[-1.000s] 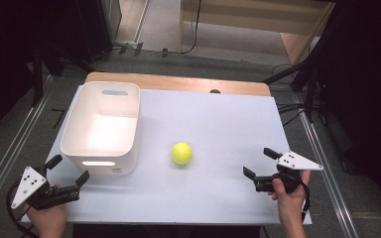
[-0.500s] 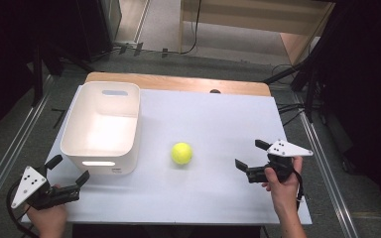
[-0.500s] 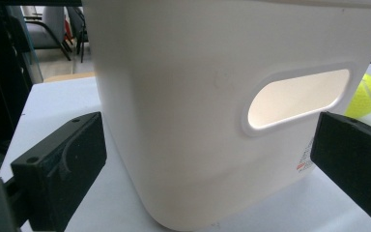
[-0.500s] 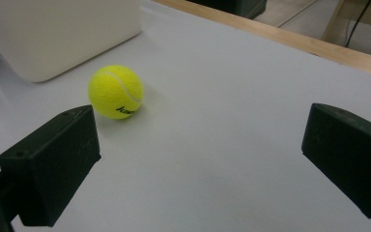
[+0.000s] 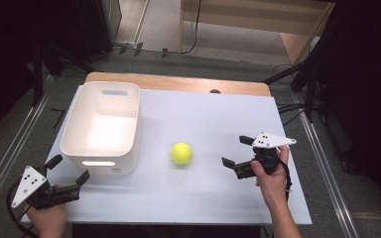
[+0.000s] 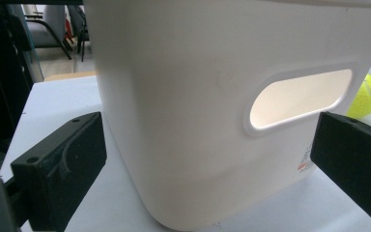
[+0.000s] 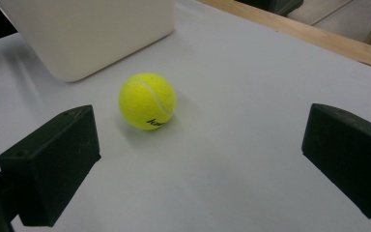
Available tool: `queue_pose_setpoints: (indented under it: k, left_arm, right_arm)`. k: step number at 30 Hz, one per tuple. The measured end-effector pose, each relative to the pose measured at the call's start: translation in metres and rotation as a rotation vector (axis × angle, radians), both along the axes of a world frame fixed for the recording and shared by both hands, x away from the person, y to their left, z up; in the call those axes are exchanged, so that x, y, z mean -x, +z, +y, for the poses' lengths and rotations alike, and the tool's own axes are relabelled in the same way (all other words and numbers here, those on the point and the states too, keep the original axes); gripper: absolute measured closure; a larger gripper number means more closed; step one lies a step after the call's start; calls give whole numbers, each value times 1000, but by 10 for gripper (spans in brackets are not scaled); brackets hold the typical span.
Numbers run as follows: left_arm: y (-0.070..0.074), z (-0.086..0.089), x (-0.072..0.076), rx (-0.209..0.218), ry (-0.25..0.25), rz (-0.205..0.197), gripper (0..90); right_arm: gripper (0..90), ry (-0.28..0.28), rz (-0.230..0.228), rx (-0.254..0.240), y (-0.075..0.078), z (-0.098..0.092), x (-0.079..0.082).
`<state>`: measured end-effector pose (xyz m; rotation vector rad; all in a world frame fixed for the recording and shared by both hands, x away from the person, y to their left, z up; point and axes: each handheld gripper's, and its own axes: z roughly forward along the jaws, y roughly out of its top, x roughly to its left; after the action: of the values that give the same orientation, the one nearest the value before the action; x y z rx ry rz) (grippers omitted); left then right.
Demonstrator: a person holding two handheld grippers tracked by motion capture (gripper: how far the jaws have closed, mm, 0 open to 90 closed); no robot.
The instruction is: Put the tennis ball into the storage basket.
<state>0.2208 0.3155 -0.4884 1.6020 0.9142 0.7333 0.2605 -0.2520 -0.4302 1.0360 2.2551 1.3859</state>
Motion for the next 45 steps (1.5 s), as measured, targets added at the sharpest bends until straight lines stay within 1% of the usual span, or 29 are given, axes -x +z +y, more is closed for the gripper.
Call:
queue_pose_setpoints:
  k: [1,4,9,15,20,22,28,30,33,37,40,43,45]
  left_arm:
    - [0,0,0,0,1,1,0]
    - [0,1,0,1,1,1,0]
    - [0,1,0,2,-2,2,0]
    - [0,1,0,3,-3,1,0]
    - [0,1,0,7,-4,0,0]
    - [0,1,0,6,-4,1,0]
    - [0,1,1,5,-5,1,0]
    - [0,1,1,8,-4,1,0]
    - [0,1,1,8,-5,1,0]
    - [0,1,1,8,-5,1,0]
    - [0,1,1,8,-5,1,0]
    - [0,1,0,7,-5,1,0]
    - [0,1,0,4,-5,2,0]
  right_arm:
    - [0,0,0,0,0,0,0]
    - [0,25,15,-15,0,3,-4]
    - [0,38,23,18,0,12,-8]
    - [0,57,28,21,2,18,-12]
    - [0,76,46,56,2,28,-19]
    - [0,86,50,63,2,31,-21]
    - [0,109,84,95,-1,47,-29]
    - [0,114,86,108,-2,51,-31]
    - [0,121,95,107,-2,56,-34]
    - [0,129,95,121,-1,63,-38]
    - [0,132,100,141,0,68,-42]
    - [0,139,113,149,1,72,-45]
    - [0,148,120,166,1,75,-47]
